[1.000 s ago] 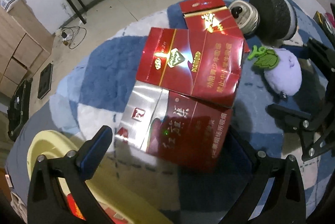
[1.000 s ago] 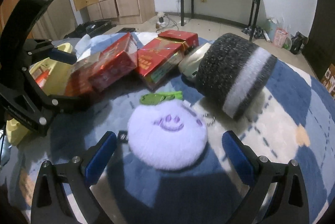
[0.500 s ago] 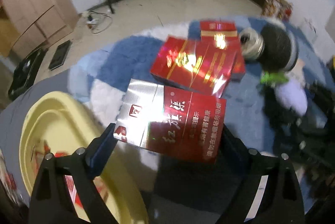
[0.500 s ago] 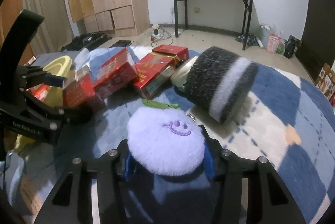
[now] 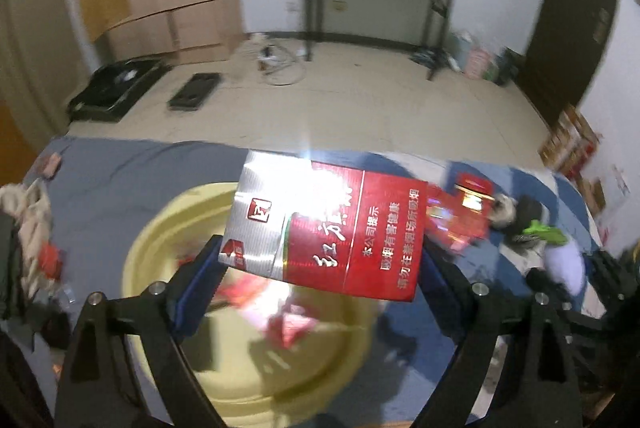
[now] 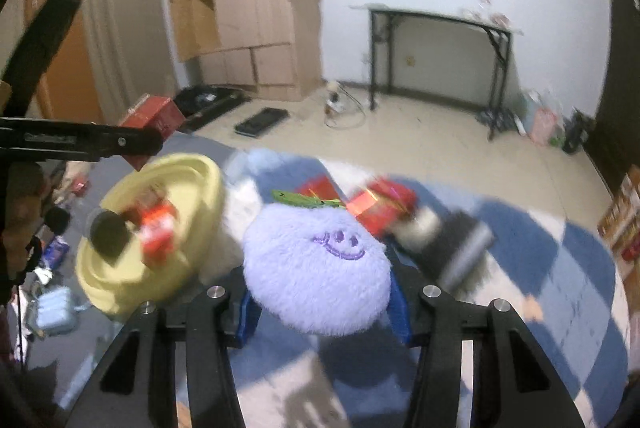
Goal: Organize rigid objects
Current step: 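Carry the red pack and plush ball into the yellow tray and release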
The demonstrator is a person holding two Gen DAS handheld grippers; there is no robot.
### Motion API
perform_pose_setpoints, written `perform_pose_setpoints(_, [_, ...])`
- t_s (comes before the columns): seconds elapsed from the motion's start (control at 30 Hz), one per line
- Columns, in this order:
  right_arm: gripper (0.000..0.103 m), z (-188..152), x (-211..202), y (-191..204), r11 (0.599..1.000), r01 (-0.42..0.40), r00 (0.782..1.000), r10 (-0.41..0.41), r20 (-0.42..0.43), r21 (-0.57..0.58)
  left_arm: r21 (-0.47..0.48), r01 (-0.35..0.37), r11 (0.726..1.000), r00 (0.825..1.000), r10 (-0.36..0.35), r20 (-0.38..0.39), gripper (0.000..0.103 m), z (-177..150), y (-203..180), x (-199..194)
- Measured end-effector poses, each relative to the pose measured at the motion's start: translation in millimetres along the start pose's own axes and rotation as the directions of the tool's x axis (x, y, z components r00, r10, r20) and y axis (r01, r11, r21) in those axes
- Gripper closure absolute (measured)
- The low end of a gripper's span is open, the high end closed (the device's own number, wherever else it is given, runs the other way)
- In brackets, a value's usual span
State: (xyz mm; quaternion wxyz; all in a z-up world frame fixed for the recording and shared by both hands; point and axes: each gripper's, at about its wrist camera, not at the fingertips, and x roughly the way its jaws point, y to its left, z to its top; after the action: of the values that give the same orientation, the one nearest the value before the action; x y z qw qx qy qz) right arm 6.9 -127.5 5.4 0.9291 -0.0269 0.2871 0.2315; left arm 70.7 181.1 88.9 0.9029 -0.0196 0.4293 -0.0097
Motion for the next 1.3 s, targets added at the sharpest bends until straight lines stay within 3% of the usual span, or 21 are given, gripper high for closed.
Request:
perform_pose_setpoints(0.17, [0.054, 35, 13, 44, 0.995, -0.082, 0.997, 0.083, 0.007, -0.062, -0.092, -0.070, 0.993, 0.997, 0.066, -0.040, 0.013, 3, 65, 10])
perform_pose_setpoints(0.4, [0.054, 44, 80, 107, 0.975, -0.181, 0.981, 0.168, -0.101, -0.132, -0.220, -0.112, 0.969, 0.986, 0.082, -0.144, 0.013, -24, 121, 64])
perform_pose_setpoints(0.6, [0.054, 25, 133, 151, 0.948, -0.234, 0.956, 0.185, -0.225, -0.215, -0.260, -0.110, 0.959, 0.974, 0.053, -0.218, 0.013, -36, 140, 105])
perform_pose_setpoints(0.73, [0.054, 23, 159, 164, 0.936, -0.242, 0.949, 0.172, -0.265, -0.257, -0.297, -0.098, 0.950, 0.970, 0.024, -0.243, 0.013, -43, 147, 121])
perform_pose_setpoints(1.03, [0.052, 23, 182, 185, 0.935, -0.237, 0.946, 0.159, -0.283, -0.265, -0.289, -0.073, 0.955, 0.979, 0.013, -0.204, 0.013, -43, 146, 121])
perform_pose_setpoints(1.13, [0.047, 19, 178, 189, 0.930, -0.239, 0.947, 0.160, -0.279, -0.278, -0.286, -0.082, 0.955, 0.983, 0.031, -0.179, 0.013, -39, 147, 112])
perform_pose_setpoints(1.23, [0.027, 19, 168, 191, 0.925, -0.246, 0.951, 0.172, -0.258, -0.288, -0.316, -0.068, 0.946, 0.990, 0.024, -0.139, 0.011, -31, 148, 97])
perform_pose_setpoints(1.3, [0.018, 19, 153, 187, 0.928, -0.258, 0.951, 0.195, -0.240, -0.268, -0.309, -0.069, 0.949, 0.994, 0.039, -0.102, 0.000, -25, 142, 85])
